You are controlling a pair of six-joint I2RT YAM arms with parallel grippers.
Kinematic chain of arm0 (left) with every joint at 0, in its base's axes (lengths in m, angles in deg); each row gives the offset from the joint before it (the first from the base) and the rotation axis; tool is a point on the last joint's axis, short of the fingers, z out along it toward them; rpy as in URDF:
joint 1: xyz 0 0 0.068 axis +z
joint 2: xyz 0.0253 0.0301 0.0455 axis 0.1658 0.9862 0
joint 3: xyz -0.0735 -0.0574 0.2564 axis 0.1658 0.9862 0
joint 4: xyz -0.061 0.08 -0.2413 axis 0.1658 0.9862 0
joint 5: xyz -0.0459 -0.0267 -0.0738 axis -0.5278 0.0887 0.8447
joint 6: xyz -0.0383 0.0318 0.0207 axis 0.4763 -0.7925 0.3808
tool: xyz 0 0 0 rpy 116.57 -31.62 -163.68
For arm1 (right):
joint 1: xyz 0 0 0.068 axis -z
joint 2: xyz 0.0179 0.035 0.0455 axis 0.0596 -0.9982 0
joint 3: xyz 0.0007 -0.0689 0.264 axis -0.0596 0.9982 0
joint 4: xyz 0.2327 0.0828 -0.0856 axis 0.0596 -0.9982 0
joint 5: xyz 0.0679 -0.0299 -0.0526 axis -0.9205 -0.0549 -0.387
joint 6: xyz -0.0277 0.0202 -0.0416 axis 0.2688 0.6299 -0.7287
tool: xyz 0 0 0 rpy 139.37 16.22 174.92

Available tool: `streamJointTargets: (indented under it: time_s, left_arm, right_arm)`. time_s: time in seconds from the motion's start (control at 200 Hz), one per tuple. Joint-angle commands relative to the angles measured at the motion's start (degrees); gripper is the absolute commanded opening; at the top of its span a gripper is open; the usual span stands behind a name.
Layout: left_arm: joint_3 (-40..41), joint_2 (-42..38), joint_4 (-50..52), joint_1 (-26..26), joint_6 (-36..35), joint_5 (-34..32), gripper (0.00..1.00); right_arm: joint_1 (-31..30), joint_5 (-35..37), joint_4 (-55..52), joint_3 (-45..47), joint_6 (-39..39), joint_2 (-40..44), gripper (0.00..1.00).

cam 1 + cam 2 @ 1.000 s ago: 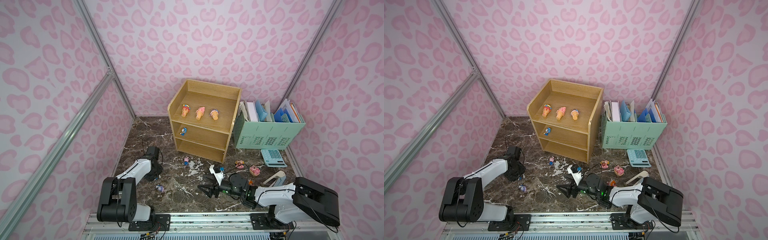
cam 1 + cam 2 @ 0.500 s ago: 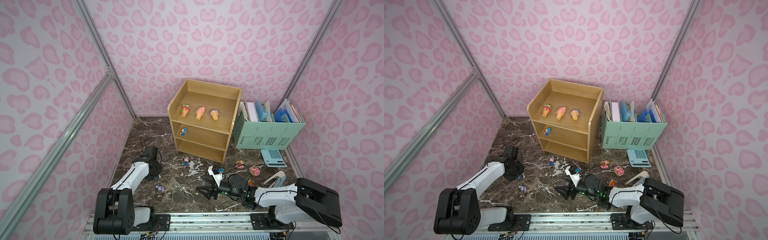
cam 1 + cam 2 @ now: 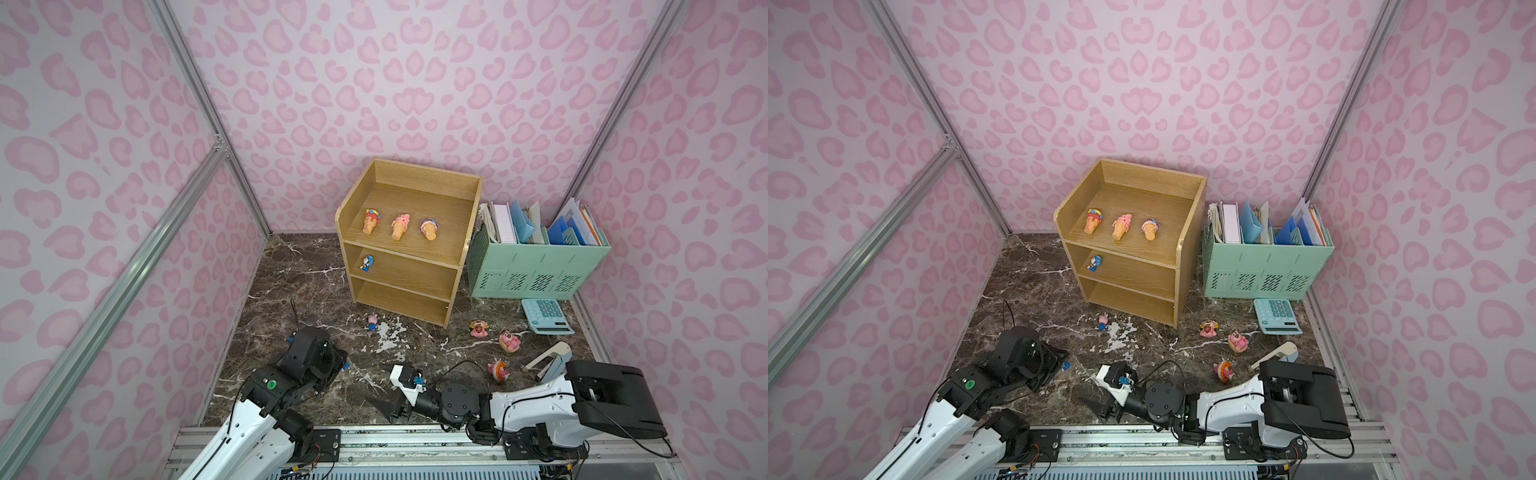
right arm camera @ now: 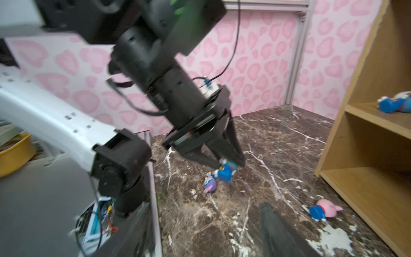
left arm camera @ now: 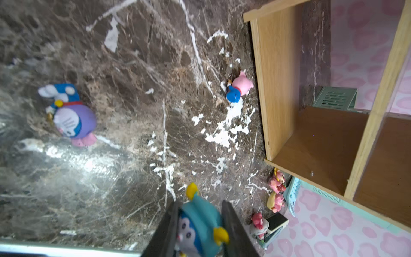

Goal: Organize plastic toys on shelves
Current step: Pick up the plastic toy at the center of the board.

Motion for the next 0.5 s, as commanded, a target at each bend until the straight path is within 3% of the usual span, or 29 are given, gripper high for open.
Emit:
streamJointTargets:
  time_s: [0.0,0.395,0.495]
  left_arm:
    - [0.72,-0.28,0.07,-3.71,7.07,-3.67,0.2]
    - [0.09,1.63,-5.37,-5.27,5.33,-1.88,0.2]
    - [0.23,1.03,-5.59,-5.32,5.43,-1.87,0.2]
  right_arm:
    - [-0.12,7.1,-4.56,-2.39,4.97,-1.9,0.77]
    - [0.27,6.07,-9.22,-11.2,10.59,-11.97,0.73]
    - [1.6,5.2,-8.54,-11.6,12.57,-13.21,0.65]
